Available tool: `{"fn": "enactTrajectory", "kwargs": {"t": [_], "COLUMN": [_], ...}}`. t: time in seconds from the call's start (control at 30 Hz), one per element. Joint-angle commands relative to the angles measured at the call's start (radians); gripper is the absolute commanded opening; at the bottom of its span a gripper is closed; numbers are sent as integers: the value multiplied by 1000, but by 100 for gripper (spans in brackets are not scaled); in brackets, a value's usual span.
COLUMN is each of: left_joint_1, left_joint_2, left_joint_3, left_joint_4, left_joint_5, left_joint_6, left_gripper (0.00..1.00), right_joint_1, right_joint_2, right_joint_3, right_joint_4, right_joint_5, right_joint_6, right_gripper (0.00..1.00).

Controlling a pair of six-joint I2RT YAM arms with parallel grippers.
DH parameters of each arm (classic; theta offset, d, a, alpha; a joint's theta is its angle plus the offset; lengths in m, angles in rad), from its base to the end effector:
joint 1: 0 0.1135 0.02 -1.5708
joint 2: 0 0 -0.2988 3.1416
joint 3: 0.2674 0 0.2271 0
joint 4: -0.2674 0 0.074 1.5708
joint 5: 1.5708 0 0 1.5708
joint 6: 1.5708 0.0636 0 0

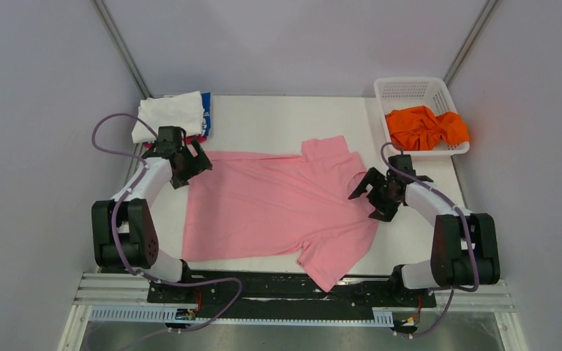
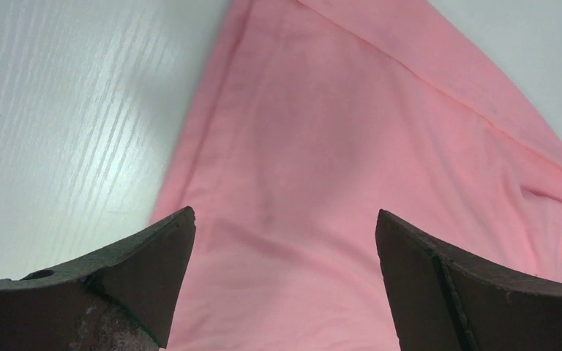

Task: Fold and stack the t-shirts
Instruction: Flatten out the tshirt

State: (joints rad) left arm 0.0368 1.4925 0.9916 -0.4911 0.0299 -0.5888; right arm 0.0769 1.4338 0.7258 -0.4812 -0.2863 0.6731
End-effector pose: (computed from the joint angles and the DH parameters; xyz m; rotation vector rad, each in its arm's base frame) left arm 0.2927 0.0089 0.2437 -0.7835 2.4600 -0.2466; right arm 0.2328 0.0360 0.1873 0.7570 2.7325 0.5806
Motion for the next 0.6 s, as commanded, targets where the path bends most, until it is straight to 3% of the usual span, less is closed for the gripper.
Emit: {"fn": "enactTrajectory", "kwargs": {"t": [0.0,0.27,0.37,0.57], "left_joint_1": [-16,-74,-98,-136], "left_joint_2": [4,145,223,379], "left_joint_3": [66,187,232,371], "left_joint_4": [-7,14,33,49], "left_joint_5": [16,33,45,7], "left_joint_6": [-2,-4,-14,-51], "left_gripper": [100,100,100,100], "right_joint_1": [-67,-52,-18,54], "right_joint_2": [-68,-109,12,337], "right_joint_3": [-29,236,347,650], "right_joint_4": [-205,-79,-6,23], "right_joint_5": [201,66,15,67], "right_joint_6": [-10,-154,-172,-213], "right_gripper": [100,100,100,100]}}
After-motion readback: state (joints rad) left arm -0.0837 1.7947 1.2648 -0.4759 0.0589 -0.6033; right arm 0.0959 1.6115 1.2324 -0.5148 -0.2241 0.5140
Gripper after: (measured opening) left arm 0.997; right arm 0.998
